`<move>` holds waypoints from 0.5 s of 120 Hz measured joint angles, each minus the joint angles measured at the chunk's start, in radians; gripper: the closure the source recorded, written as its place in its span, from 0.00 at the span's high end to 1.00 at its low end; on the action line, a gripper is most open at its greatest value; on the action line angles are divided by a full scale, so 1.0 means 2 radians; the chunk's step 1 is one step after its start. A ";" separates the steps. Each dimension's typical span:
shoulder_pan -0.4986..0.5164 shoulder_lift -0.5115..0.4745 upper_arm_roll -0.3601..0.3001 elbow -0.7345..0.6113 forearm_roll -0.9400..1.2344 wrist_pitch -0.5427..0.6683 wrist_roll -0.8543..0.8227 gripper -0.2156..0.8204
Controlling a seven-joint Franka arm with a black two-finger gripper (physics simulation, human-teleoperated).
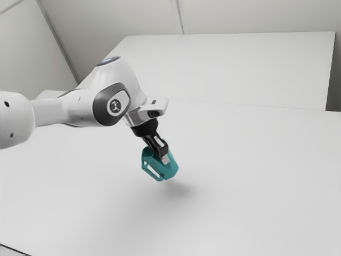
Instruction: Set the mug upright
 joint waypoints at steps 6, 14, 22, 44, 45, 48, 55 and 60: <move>0.005 0.000 0.001 0.000 0.019 -0.005 -0.014 0.05; 0.013 0.000 0.002 0.000 0.039 -0.010 -0.031 0.05; 0.021 -0.001 0.002 0.000 0.058 -0.014 -0.047 0.05; 0.024 -0.021 0.002 -0.012 0.096 -0.019 -0.086 0.06; 0.024 -0.023 0.002 -0.013 0.097 -0.019 -0.088 0.06; 0.024 -0.026 0.002 -0.016 0.102 -0.019 -0.093 0.05; 0.025 -0.036 0.002 -0.026 0.109 -0.019 -0.105 0.05; 0.027 -0.043 0.002 -0.034 0.112 -0.019 -0.113 0.05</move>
